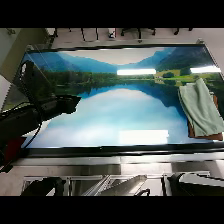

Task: Fold the shirts.

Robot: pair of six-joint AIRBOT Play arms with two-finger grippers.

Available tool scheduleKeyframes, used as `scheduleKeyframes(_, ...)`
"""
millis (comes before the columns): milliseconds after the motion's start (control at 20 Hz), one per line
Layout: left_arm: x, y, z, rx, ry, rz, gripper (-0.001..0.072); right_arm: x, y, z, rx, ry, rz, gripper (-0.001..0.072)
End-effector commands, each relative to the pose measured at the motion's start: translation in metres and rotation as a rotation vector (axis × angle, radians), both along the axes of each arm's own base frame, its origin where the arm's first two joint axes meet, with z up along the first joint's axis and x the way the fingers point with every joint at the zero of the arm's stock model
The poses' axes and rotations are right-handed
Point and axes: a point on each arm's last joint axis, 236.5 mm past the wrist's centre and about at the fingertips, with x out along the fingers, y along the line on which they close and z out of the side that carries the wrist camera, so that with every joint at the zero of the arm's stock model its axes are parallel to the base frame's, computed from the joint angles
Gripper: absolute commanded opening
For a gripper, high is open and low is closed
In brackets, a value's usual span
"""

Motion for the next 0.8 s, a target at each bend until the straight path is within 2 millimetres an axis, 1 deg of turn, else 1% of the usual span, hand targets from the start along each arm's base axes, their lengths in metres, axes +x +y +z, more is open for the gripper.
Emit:
scheduleKeyframes(0,0.000,0.000,0.000,-0.002,0.001,0.001,0.0011,0.046,0.012,0.062,-0.072,-0.214,0.074,0.0699)
scheduleKeyframes(50,0.000,0.000,0.000,-0.002,0.001,0.001,0.0011,0.060,0.024,0.074,-0.094,-0.276,0.123,0.0697)
scheduleKeyframes(100,0.000,-0.001,0.000,-0.005,0.002,0.000,0.0011,0.073,0.040,0.084,-0.121,-0.317,0.195,0.0681)
scheduleKeyframes(150,-0.001,-0.002,0.001,-0.012,0.005,-0.001,0.0011,0.082,0.060,0.090,-0.141,-0.344,0.284,0.0438)
scheduleKeyframes(200,-0.001,-0.002,0.001,-0.017,0.010,0.003,0.0011,0.092,0.085,0.096,-0.158,-0.373,0.393,0.0048)
scheduleKeyframes(250,-0.002,-0.002,0.000,-0.034,0.031,0.014,0.0011,0.099,0.111,0.099,-0.159,-0.391,0.481,0.0041)
scheduleKeyframes(300,-0.004,-0.002,-0.002,-0.044,0.057,0.021,0.0011,0.103,0.141,0.101,-0.153,-0.404,0.575,0.0023)
scheduleKeyframes(350,-0.008,-0.003,-0.006,-0.039,0.081,0.016,0.0011,0.103,0.171,0.100,-0.142,-0.413,0.655,0.0023)
scheduleKeyframes(450,-0.023,-0.010,-0.017,-0.009,0.128,-0.034,0.0011,0.099,0.233,0.095,-0.131,-0.458,0.813,0.0023)
scheduleKeyframes(500,-0.032,-0.021,-0.021,-0.004,0.143,-0.070,0.0011,0.092,0.263,0.087,-0.121,-0.480,0.873,0.0023)
scheduleKeyframes(550,-0.042,-0.032,-0.027,-0.009,0.156,-0.099,0.0011,0.079,0.298,0.077,-0.093,-0.508,0.936,0.0023)
scheduleKeyframes(600,-0.054,-0.045,-0.040,-0.020,0.181,-0.123,0.0011,0.060,0.334,0.062,-0.047,-0.535,0.997,0.0023)
scheduleKeyframes(650,-0.067,-0.056,-0.057,-0.025,0.220,-0.143,0.0011,0.039,0.364,0.047,0.002,-0.557,1.048,0.0023)
scheduleKeyframes(700,-0.084,-0.067,-0.081,-0.026,0.273,-0.164,0.0011,0.014,0.392,0.029,0.057,-0.572,1.096,0.0023)
scheduleKeyframes(750,-0.100,-0.075,-0.104,-0.024,0.327,-0.177,0.0011,-0.007,0.410,0.013,0.092,-0.577,1.125,0.0024)
